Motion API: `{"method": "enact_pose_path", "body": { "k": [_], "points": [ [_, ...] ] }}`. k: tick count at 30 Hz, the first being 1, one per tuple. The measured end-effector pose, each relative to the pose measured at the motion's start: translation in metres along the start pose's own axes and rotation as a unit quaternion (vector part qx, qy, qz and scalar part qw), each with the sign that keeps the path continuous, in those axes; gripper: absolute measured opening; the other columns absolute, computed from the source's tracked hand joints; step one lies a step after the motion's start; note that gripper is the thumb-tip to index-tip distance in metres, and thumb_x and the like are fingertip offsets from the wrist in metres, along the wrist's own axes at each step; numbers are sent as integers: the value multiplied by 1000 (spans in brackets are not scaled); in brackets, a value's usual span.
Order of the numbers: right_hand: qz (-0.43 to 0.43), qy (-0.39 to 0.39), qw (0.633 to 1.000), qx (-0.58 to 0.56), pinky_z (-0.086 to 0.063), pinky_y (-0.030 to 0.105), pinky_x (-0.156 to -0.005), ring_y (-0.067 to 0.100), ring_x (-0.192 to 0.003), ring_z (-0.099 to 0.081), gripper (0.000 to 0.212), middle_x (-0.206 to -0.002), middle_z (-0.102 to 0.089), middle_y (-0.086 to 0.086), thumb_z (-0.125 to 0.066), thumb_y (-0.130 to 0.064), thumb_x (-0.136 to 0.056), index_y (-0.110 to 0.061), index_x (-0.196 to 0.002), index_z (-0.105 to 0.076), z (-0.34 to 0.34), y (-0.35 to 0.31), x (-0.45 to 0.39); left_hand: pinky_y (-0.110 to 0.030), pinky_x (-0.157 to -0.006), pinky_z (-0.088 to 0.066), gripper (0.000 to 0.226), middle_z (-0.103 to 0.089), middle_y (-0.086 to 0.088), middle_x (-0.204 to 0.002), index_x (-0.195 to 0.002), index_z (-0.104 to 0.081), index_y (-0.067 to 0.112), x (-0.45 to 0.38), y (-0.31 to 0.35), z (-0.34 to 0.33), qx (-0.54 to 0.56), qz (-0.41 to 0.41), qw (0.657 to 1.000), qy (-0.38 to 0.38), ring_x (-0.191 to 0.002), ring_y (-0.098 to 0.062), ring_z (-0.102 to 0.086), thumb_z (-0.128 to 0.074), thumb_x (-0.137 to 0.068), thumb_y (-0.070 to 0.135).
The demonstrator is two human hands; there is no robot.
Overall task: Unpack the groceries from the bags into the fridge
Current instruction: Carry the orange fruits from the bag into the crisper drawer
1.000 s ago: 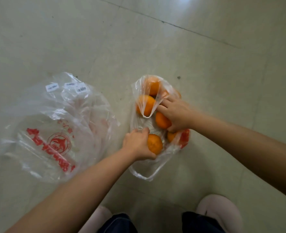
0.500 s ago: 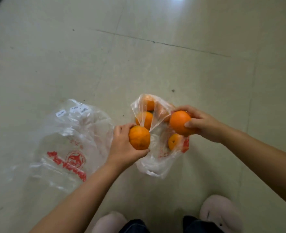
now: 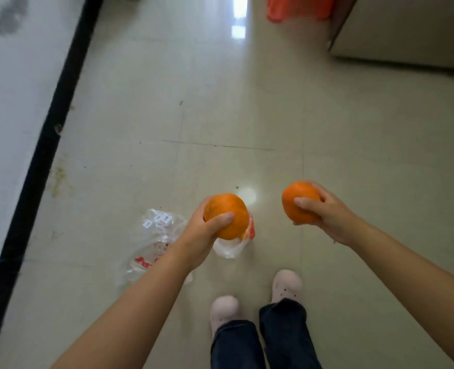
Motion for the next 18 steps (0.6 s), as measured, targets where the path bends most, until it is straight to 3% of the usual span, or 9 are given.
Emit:
{"method": "enact_pose_path", "body": {
  "k": [2,5,7,9,11,12,15,18],
  "points": [
    [39,19,998,46,-46,22,-62,10,-77,-53,31,-88,-52,-5,-58,-21,-58,-29,-87,-51,5,-49,43,-20,-59,-55,93,-57,0,-94,-95,-50,25,26,46,-24,-26,-11,999,-21,-76,-11,-61,-88,-11,40],
    [88,44,991,89,-45,20,-55,9,-76,-52,34,-90,-51,-7,-65,-20,-62,-32,-91,-51,11,-113,106,-23,-57,-54,64,-51,-1,-93,-92,-45,24,61,109,-62,-58,-20,997,-41,-77,-15,-57,-74,-35,25],
    [117,69,987,90,-45,18,-50,10,-74,-52,37,-92,-50,-4,-70,-12,-75,-27,-102,-49,18,-148,144,-20,-52,-55,56,-50,-1,-96,-91,-44,25,80,148,-91,-47,-31,997,-59,-78,-16,-57,-73,-43,23],
    [139,98,981,88,-44,19,-49,11,-73,-52,33,-91,-50,-4,-64,-10,-83,-23,-107,-45,27,-179,181,-19,-49,-56,38,-49,-3,-100,-90,-44,25,95,181,-122,-8,-29,998,-62,-79,-18,-56,-72,-65,27],
    [166,122,976,75,-46,16,-45,13,-74,-53,41,-91,-51,-3,-69,-19,-72,-25,-105,-46,41,-204,215,-22,-49,-56,9,-49,-4,-100,-89,-45,24,107,207,-154,45,-2,997,-63,-80,-20,-55,-54,-91,26],
    [179,137,972,69,-47,16,-44,13,-75,-54,41,-91,-51,-3,-68,-21,-67,-26,-102,-48,50,-215,231,-26,-53,-57,5,-49,-3,-100,-90,-45,24,110,218,-169,50,0,996,-72,-81,-20,-55,-48,-94,23],
    [214,181,959,52,-51,19,-47,12,-74,-54,33,-91,-51,-4,-70,-10,-74,-29,-92,-50,81,-243,269,-33,-58,-59,18,-49,-2,-102,-99,-45,24,114,241,-217,7,-3,994,-112,-83,-18,-55,-51,-92,9],
    [240,225,942,66,-52,16,-46,11,-73,-55,29,-89,-51,-6,-61,-3,-84,-24,-101,-49,119,-274,293,-32,-51,-58,33,-41,-6,-112,-108,-38,18,104,266,-273,-103,5,986,-130,-83,-19,-52,-58,-88,1]
  ]
}}
Point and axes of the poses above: each hand's wrist, its own x-axis away from the middle knuckle, its own z-axis out of the back of the hand, y = z × x, the point moved 1 cm from there along -x, towards the middle knuckle
